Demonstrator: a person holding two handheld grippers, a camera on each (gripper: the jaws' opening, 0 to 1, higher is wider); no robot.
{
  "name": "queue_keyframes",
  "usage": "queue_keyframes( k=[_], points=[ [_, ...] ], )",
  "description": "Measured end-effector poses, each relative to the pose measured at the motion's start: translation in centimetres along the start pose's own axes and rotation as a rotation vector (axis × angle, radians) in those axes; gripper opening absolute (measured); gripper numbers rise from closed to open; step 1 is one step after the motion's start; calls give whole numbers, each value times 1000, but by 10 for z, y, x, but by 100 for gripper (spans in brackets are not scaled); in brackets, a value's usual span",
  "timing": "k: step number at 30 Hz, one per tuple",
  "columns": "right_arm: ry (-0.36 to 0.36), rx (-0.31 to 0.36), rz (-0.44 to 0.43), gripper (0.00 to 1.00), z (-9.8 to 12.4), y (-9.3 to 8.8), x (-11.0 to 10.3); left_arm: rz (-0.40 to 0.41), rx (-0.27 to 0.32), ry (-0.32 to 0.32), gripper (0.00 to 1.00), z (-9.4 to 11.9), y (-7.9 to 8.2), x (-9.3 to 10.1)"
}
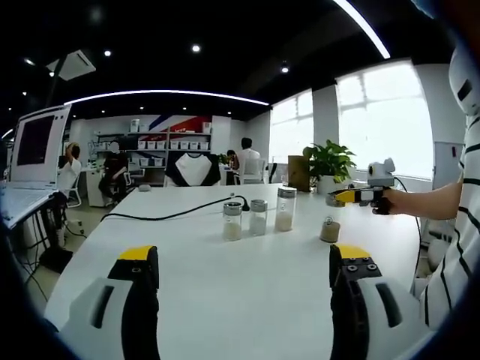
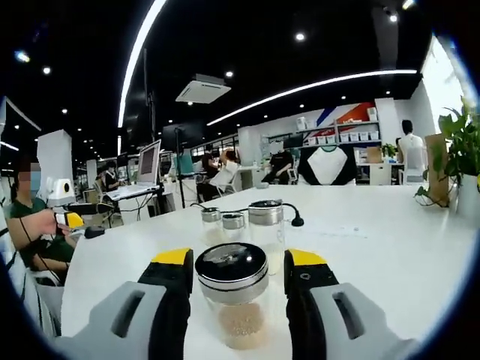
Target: Rotate the seasoning bottle until the label or dispensing opening points toward the visible target arrow and the bottle remains upright within the marked orientation range
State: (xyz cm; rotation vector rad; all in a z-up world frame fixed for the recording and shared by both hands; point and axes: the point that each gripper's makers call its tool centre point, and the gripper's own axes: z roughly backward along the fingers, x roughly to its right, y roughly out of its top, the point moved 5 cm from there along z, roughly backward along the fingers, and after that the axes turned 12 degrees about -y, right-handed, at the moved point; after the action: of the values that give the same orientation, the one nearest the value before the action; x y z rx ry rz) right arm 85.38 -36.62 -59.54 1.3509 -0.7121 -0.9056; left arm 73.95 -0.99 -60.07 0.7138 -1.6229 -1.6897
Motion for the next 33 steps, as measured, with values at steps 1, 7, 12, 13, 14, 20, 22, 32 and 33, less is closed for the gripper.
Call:
queue_keyframes(
  k=[1,7,12,13,14,20,22,32,33],
  points=[
    [-18,1,-21,48,0,2,-1,0,-1,-1,100,0,0,0],
    [-106,29,-2,49,4,9,-6,-2,1,2,100,1,1,-1],
    [-141,20,4,48,2,6,-11,-3,3,1,100,1,2,-2],
    [-139,15,-8,47,2,5,-12,-4,2,1,100,1,3,-2],
    [-139,17,-9,46,1,4,-13,-6,3,-1,100,0,4,-1],
    [-196,20,-19,46,1,1,-9,-6,3,0,100,0,4,-1],
    [-221,15,-10,46,0,-1,-7,-7,-1,0,100,0,4,1],
    [-234,-13,25,39,-3,-10,-7,-2,0,3,100,0,4,4],
    [-231,-13,23,38,-3,-10,-7,-1,0,4,100,0,4,4]
  ],
)
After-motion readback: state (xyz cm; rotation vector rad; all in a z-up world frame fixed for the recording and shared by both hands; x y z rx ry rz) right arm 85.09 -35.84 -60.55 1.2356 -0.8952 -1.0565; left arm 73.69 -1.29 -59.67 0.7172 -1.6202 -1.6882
